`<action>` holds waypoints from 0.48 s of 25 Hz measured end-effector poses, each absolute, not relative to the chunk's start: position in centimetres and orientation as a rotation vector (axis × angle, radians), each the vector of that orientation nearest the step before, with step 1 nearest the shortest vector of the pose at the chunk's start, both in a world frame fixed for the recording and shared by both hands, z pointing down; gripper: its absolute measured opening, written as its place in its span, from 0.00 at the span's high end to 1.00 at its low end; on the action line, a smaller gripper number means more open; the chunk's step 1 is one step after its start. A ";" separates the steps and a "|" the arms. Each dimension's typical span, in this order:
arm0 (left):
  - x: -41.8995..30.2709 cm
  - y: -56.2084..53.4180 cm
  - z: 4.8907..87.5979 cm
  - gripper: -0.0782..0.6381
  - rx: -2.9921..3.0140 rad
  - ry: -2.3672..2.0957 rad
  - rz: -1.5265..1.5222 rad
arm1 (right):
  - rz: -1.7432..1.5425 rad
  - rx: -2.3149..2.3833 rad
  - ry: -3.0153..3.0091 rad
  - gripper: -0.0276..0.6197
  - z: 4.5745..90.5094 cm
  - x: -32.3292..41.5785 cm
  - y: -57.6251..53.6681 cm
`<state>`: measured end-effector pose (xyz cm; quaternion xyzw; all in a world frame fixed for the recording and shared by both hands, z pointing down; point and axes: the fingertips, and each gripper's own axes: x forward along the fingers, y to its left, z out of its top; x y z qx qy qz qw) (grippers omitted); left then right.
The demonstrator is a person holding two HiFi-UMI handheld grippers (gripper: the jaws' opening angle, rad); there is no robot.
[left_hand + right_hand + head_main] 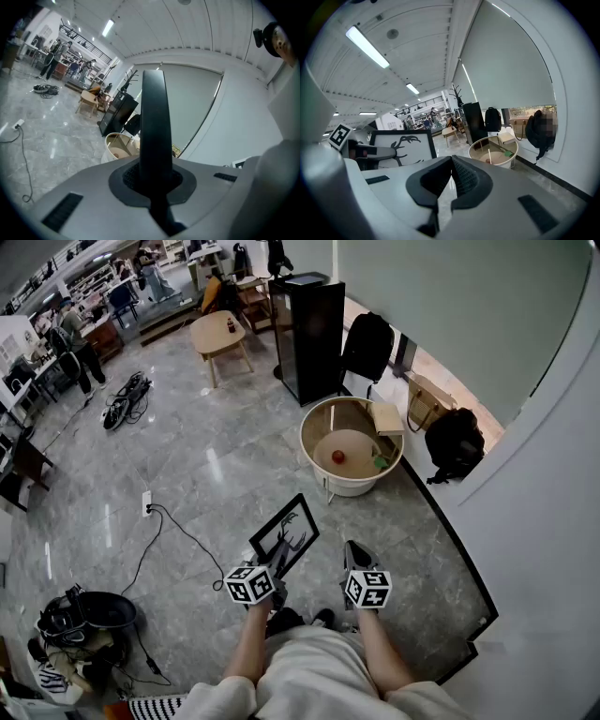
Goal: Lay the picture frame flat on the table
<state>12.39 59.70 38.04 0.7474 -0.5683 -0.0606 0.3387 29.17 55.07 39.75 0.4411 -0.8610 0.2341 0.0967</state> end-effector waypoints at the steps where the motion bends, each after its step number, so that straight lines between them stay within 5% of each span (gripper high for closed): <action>1: 12.5 60.1 38.2 0.85 1.943 -1.482 -0.151 | 0.686 1.301 -2.550 0.91 39.8 29.3 55.3; 12: 12.0 55.6 39.1 0.85 1.937 -1.394 -0.157 | 0.743 1.383 -2.546 0.91 40.7 29.4 53.0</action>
